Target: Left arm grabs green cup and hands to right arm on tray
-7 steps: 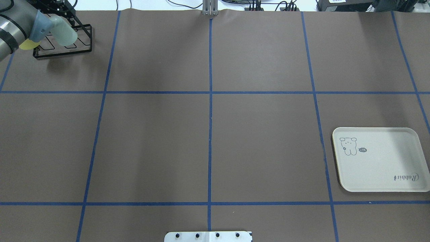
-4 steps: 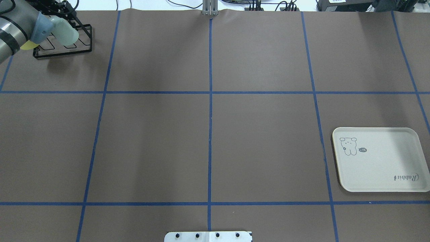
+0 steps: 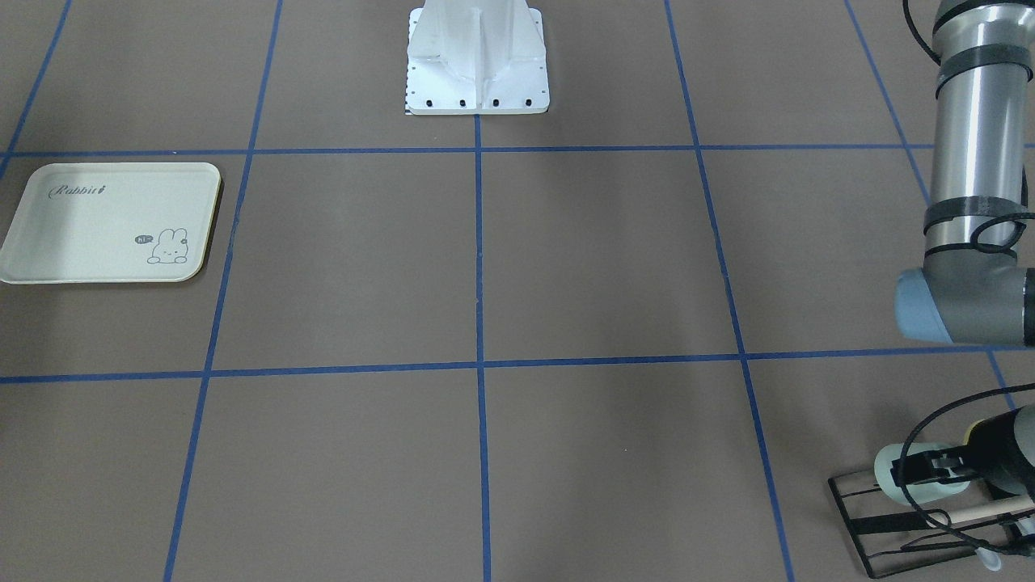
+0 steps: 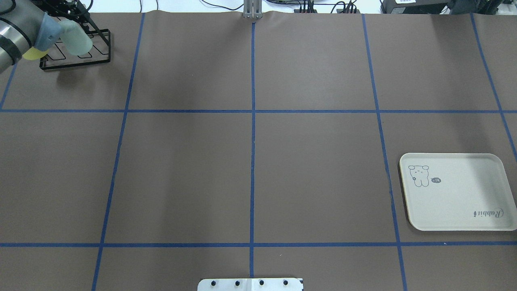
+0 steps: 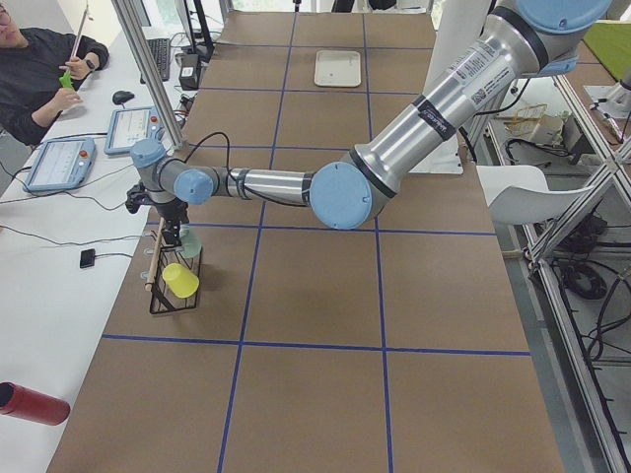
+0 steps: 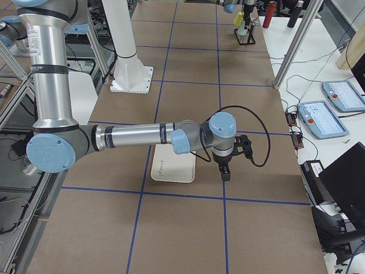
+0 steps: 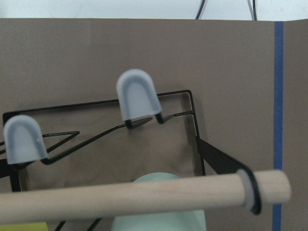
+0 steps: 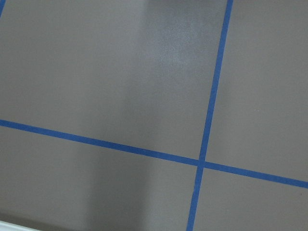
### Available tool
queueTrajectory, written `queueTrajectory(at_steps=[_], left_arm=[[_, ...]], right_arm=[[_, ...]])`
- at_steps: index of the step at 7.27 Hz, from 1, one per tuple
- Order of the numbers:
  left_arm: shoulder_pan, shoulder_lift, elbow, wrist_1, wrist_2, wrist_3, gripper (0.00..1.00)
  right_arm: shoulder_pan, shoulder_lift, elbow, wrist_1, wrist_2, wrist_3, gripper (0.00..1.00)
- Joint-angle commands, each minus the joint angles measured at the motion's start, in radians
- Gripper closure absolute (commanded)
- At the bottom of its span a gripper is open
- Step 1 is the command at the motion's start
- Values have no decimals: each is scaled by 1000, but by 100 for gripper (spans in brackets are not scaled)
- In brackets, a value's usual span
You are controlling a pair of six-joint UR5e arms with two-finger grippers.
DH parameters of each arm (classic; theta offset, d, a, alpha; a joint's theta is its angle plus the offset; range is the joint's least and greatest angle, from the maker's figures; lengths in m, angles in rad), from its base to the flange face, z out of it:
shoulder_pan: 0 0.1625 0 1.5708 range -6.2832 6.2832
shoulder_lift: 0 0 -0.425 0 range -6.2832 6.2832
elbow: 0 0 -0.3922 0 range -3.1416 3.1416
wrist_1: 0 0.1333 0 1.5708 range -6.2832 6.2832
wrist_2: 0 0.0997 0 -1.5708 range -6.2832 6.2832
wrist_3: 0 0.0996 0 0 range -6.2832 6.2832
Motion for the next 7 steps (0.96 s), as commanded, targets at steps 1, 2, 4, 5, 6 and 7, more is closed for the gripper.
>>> queueTrajectory(at_steps=[1, 2, 4, 5, 6, 7], left_arm=[[-4, 1, 0, 0, 1, 6, 7], [-4, 1, 0, 0, 1, 6, 11], [2, 4, -6, -2, 1, 6, 24], [4, 7, -11, -3, 0, 4, 37], [4, 10, -29, 5, -2, 4, 65], [1, 10, -37, 6, -2, 4, 98]], right_arm=[[0, 0, 1, 0, 0, 0, 0], [0, 0, -1, 0, 0, 0, 0], [0, 0, -1, 0, 0, 0, 0], [0, 0, -1, 0, 0, 0, 0], [0, 0, -1, 0, 0, 2, 0], [0, 0, -1, 0, 0, 5, 0]])
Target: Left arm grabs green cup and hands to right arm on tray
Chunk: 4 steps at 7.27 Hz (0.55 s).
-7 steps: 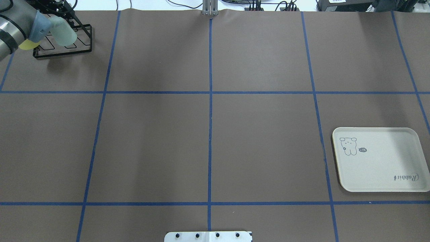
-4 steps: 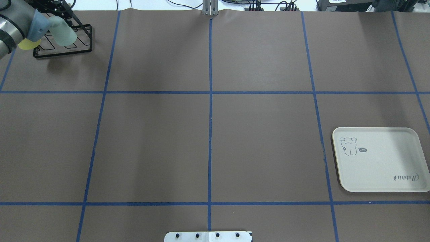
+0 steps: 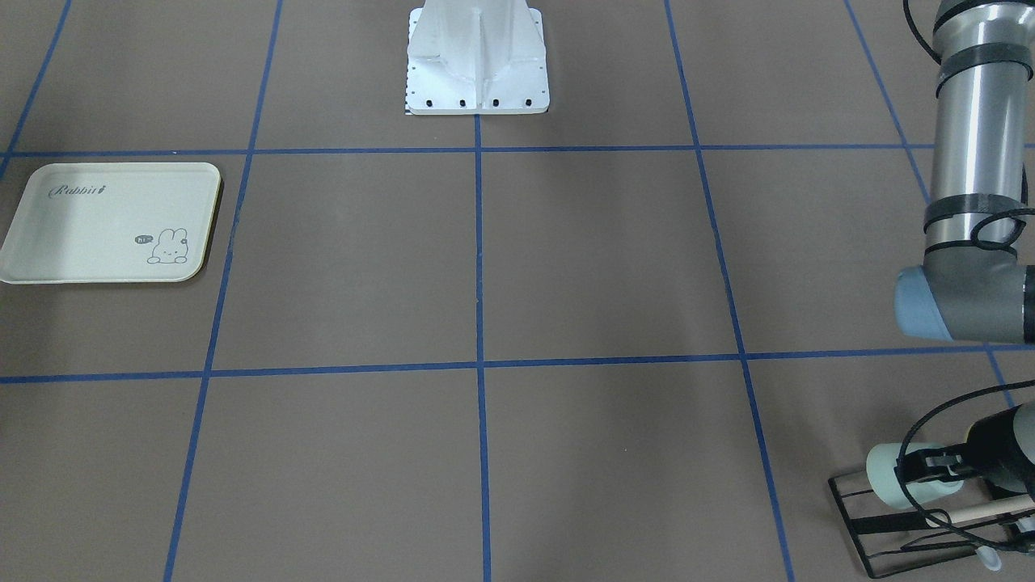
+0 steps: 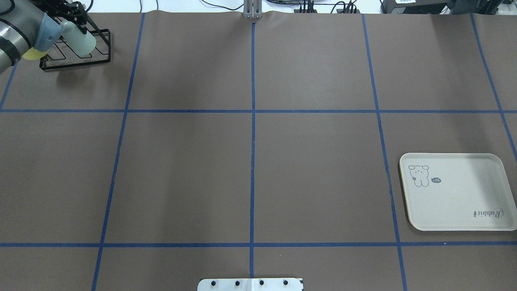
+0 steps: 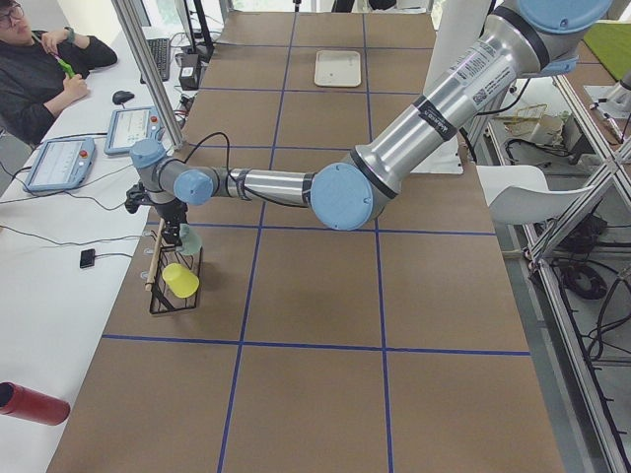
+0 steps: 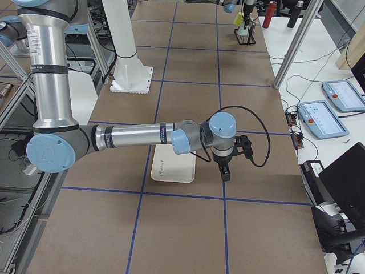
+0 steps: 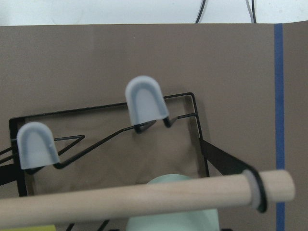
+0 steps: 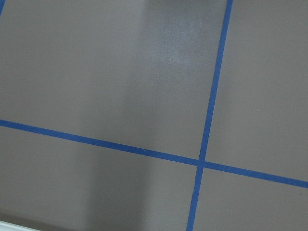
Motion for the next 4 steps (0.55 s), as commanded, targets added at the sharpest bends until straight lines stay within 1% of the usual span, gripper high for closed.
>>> queueTrajectory(at_steps=[1, 4], left_arm=[[-6, 1, -20, 5, -1, 1, 100], [-22, 8, -46, 8, 5, 1, 100]], right_arm=[[0, 0, 0, 0, 2, 20, 0], [0, 0, 0, 0, 3, 21, 0]])
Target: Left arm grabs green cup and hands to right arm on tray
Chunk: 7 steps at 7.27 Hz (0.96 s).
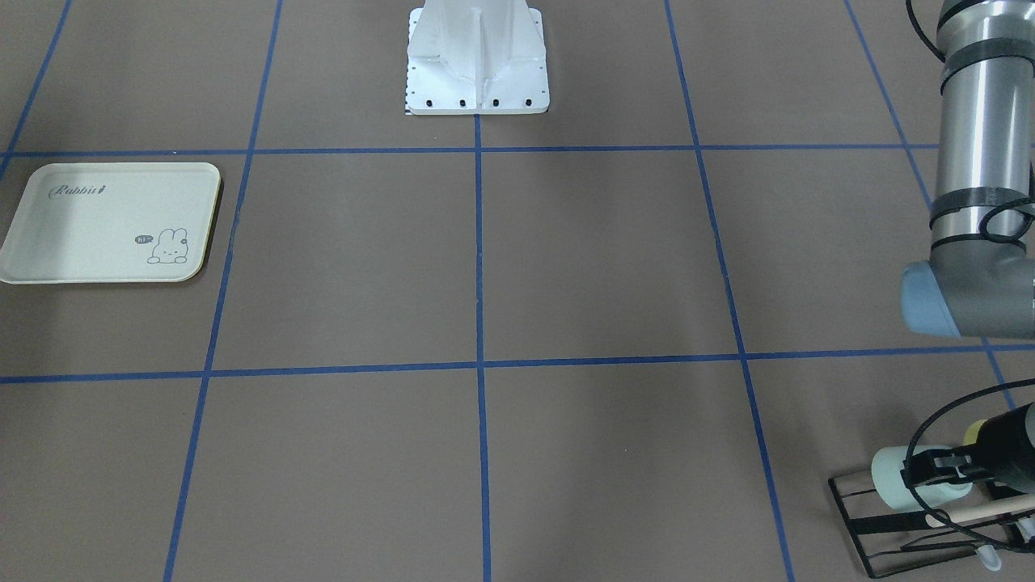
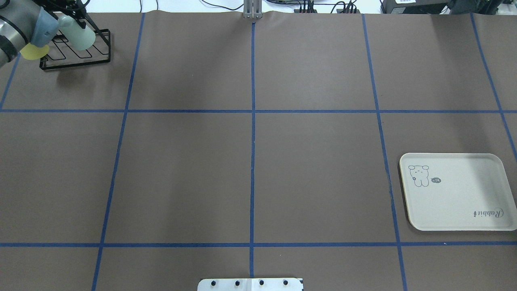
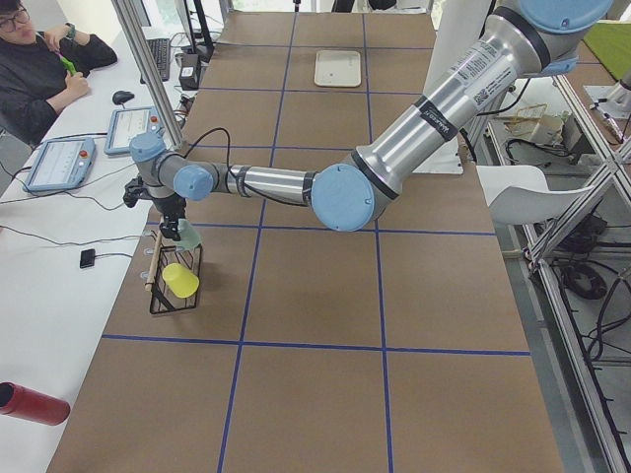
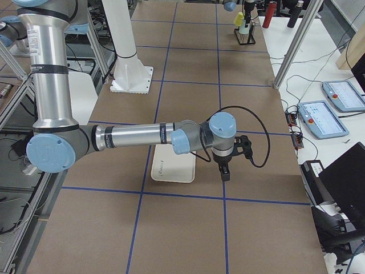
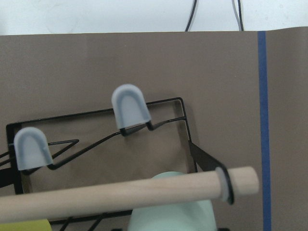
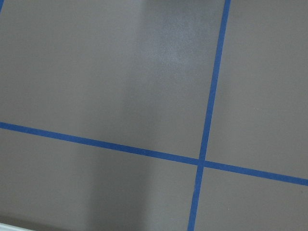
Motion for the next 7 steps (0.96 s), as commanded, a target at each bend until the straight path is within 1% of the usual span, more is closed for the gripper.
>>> queueTrajectory(at_steps=[1, 3, 5, 6, 7], left_arm=[[-17, 4, -21, 3, 3, 0, 100], [-40, 6, -57, 31, 2, 0, 100], [-50, 6, -132, 130, 0, 50, 100], [-55, 6, -165, 166, -1, 64, 100], [-64, 31, -205, 175, -8, 68, 100]], right_arm=[[0, 0, 1, -1, 1, 1, 0], [0, 0, 1, 1, 1, 1, 0], [0, 0, 1, 1, 2, 1, 0], [0, 0, 1, 1, 2, 1, 0], [0, 0, 1, 1, 2, 1, 0]])
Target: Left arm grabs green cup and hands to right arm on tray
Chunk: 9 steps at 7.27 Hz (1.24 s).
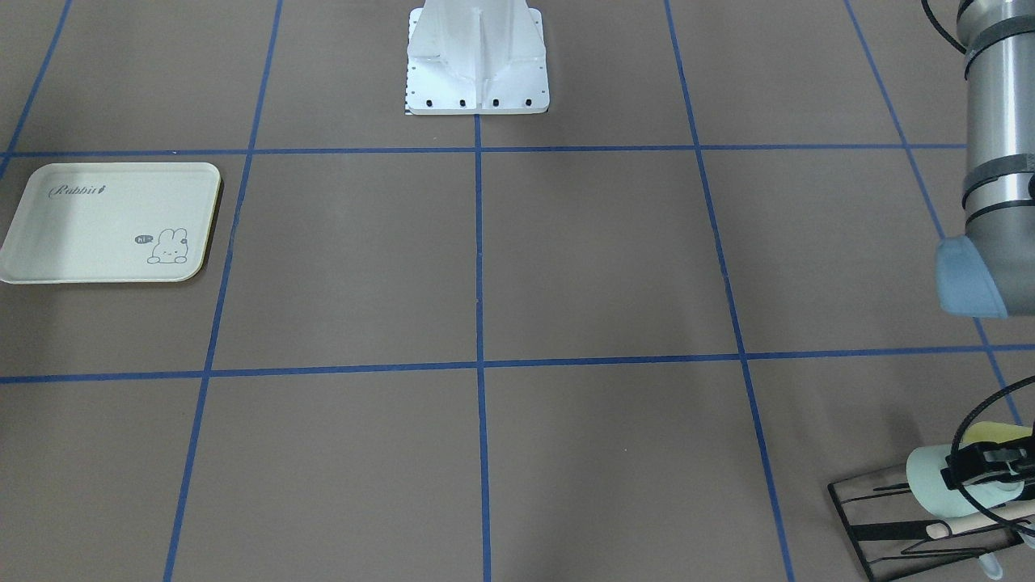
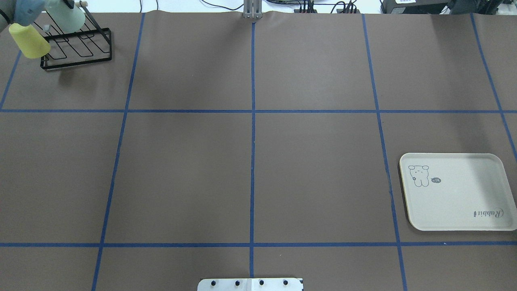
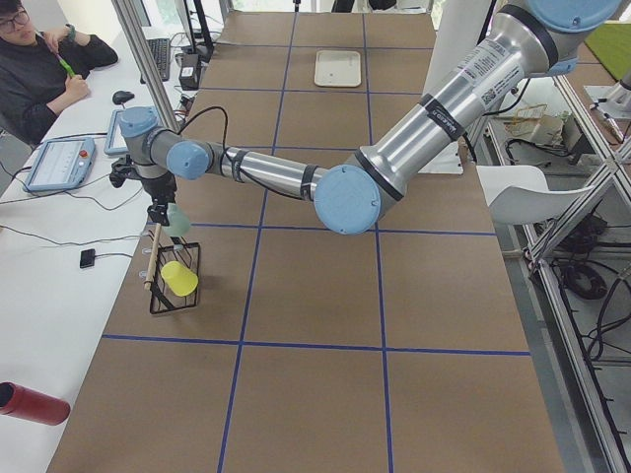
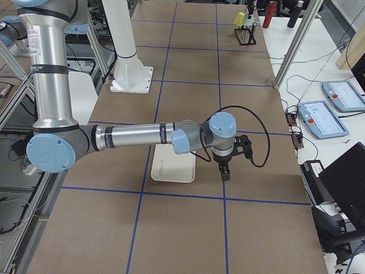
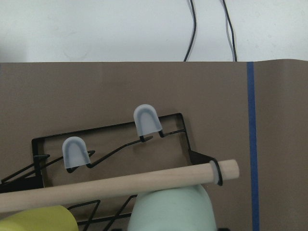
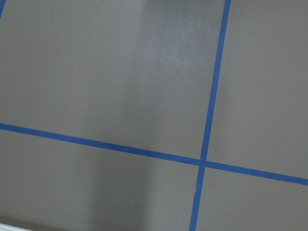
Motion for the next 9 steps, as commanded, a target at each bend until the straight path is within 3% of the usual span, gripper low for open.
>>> queueTrajectory(at_steps=[1, 3, 6, 8, 9], left_arm=[[-22, 44, -98, 35, -39, 25, 100], [-61, 51, -169, 45, -88, 48, 100], [-35, 84, -238, 18, -91, -33, 100], [10, 110, -247, -127, -93, -84, 100], [23, 118, -247, -192, -144, -177, 100]], right_arm=[[0, 0, 1, 2, -1, 0, 0], [0, 2, 14, 3, -1, 0, 0], [-31, 50, 20, 46, 144, 35, 1], [-89, 116, 21, 86, 150, 203, 1], [-113, 171, 20, 97, 152, 315, 1]])
